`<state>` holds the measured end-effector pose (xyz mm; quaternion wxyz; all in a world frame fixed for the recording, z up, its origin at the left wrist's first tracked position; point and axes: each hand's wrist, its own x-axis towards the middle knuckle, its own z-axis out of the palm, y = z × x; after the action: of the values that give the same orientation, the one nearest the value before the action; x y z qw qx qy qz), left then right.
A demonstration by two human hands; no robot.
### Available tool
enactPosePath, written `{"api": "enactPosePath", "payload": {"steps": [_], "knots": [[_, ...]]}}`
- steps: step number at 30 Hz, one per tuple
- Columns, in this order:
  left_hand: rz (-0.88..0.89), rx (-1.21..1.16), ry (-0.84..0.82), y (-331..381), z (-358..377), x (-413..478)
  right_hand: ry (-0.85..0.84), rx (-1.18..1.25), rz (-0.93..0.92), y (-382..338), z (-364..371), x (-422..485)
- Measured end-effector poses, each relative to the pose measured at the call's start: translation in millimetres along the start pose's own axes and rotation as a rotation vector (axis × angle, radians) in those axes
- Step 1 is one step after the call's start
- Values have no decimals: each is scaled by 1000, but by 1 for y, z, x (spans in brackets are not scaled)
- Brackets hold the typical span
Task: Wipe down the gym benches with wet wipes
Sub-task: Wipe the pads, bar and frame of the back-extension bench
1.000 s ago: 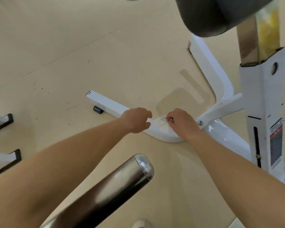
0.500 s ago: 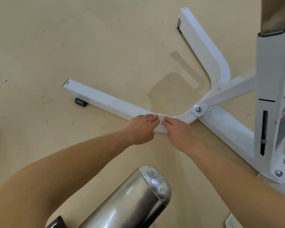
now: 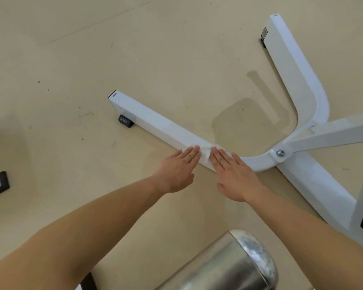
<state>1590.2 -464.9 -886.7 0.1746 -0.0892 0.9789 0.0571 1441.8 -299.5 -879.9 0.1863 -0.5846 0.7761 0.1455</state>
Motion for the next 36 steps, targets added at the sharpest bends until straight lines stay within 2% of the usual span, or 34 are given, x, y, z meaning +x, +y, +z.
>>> {"api": "enactPosePath", "payload": {"steps": [3,15,27,36], "knots": [[-23,-15,25,-7,3,-2,-29,9,-22,-4,-10,11],[-318,-197,129,-72,1,2,-53,-90,-141,-44,-58,111],[-446,-253,242,-151,6,1,-110,-98,-222,-83,-106,191],[-546,-322,326,-229,9,2,-64,-95,-257,-123,-136,255]]}}
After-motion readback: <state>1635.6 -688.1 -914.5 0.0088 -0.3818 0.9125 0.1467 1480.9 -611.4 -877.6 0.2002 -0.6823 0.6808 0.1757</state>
